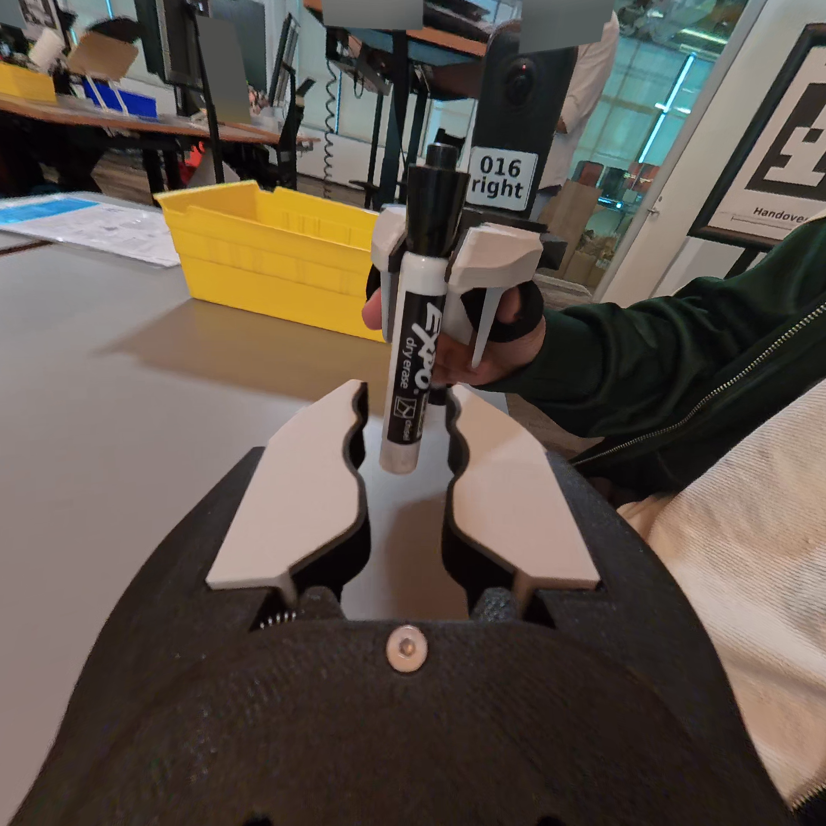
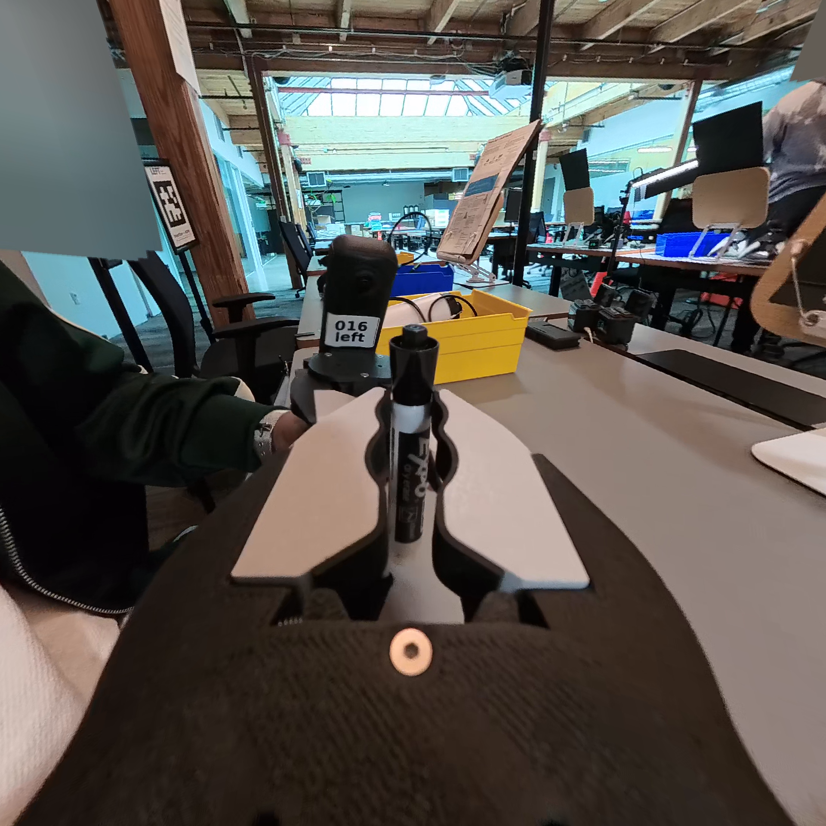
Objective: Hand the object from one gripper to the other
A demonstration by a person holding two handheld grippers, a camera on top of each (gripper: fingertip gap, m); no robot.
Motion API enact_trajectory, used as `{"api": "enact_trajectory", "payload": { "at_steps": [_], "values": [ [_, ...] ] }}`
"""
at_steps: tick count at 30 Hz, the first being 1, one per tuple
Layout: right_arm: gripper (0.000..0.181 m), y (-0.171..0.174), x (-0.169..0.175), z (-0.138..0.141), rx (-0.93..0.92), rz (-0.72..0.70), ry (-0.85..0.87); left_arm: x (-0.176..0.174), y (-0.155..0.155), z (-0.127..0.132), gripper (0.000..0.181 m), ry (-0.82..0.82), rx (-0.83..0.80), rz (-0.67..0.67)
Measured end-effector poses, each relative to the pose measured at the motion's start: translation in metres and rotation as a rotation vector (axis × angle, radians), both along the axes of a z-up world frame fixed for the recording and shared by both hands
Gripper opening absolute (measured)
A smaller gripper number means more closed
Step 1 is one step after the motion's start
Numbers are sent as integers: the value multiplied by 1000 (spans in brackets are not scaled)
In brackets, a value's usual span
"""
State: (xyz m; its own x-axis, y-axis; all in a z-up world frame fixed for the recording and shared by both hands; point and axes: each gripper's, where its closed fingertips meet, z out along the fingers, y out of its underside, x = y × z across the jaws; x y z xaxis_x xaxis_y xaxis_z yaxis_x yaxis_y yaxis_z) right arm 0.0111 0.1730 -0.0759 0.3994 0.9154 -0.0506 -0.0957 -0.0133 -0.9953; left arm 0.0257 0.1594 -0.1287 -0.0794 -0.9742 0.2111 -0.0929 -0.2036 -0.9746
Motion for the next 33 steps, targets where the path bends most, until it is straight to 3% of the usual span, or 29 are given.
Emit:
{"api": "enact_trajectory", "payload": {
  "at_steps": [8,21,30,33],
  "values": [
    [18,4,7,-3,-18,-12,6,-10,16,-4,38,14,-30,41],
    [18,11,10,-11,-39,-32,9,-6,9,-14,28,64,-10,3],
    [18,14,11,-15,-59,-39,9,-9,15,-10,29,36,-25,27],
    [18,14,11,-16,-70,-34,10,-10,12,-4,37,8,-7,15]
  ]
}}
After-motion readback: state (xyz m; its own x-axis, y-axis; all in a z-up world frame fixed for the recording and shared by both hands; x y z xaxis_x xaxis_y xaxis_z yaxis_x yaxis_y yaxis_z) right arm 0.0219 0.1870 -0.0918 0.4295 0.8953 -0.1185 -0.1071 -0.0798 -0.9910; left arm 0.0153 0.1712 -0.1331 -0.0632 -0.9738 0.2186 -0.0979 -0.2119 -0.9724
